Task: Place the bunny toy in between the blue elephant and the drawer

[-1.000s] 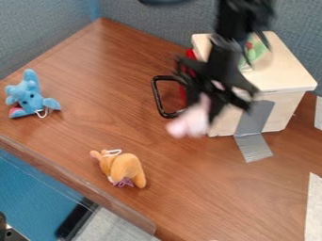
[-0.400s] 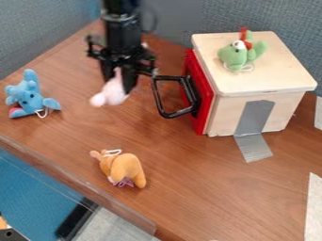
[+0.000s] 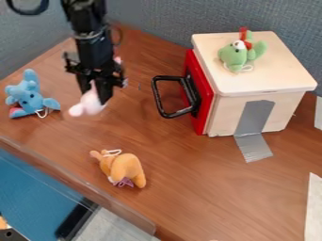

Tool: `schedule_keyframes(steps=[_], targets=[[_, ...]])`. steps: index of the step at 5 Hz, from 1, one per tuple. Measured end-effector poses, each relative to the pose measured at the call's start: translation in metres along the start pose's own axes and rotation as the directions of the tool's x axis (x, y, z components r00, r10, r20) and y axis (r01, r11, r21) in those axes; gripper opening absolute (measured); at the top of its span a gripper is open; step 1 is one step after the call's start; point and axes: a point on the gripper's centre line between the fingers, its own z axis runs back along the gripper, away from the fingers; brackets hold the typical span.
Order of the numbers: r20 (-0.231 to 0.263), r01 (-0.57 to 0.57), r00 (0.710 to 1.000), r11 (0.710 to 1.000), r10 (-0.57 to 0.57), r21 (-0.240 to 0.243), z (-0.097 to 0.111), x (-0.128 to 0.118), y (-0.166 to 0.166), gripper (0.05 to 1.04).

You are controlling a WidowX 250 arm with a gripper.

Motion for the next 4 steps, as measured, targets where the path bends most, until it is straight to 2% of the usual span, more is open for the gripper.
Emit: schedule_keyframes(steps=[1,2,3,4], targets=[[-0.038,-0.011,0.999,1.0,0.011,-0.013,-0.007,0.001,0.015,0.417],[-0.052,0.013,0.999,1.0,-0.012,0.017,-0.005,0.001,0.019,0.731],[-0.067,0.056,0.996,0.997,-0.051,0.061,0.001,0.002,0.014,0.984],[-0.015,0.104,0.995,0.99,-0.103,0.098,0.032,0.008,0.005,1.004]])
